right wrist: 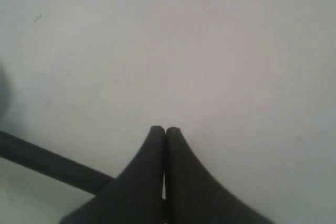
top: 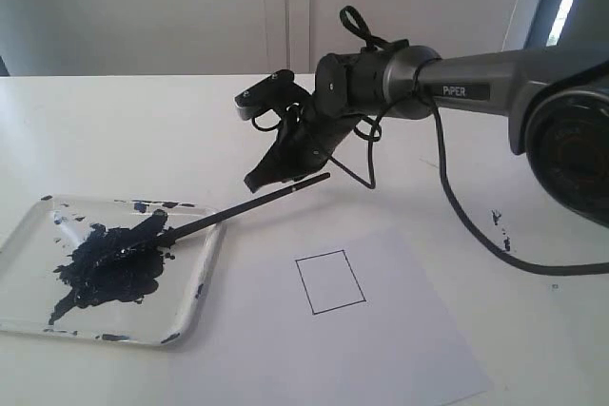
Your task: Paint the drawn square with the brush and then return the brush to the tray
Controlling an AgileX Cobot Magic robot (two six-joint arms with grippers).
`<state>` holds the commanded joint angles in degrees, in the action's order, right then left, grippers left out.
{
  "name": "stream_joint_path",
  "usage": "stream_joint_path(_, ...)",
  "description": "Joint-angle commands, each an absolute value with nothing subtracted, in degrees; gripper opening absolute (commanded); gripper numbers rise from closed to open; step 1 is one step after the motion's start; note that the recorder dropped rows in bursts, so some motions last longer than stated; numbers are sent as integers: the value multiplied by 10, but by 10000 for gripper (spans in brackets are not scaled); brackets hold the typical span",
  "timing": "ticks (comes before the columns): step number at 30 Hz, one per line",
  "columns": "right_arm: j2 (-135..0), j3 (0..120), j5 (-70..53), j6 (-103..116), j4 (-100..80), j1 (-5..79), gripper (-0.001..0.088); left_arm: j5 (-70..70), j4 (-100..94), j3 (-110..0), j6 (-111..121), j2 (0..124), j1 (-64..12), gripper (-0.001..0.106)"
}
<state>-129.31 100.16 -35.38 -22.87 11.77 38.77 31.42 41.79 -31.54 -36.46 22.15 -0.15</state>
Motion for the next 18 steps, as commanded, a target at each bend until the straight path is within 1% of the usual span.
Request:
stream_joint_path(4, -1290, 1008, -369, -233, 118, 388, 0, 314, 418, -315, -365, 221, -2, 0)
stream_joint_path(11, -1293, 1008, -296, -225, 118, 388, 0, 314, 418, -315, -365, 221, -2, 0)
stream_joint_path(18, -1301, 1009, -322, -225, 118, 388, 0, 314, 418, -315, -365, 221, -2, 0)
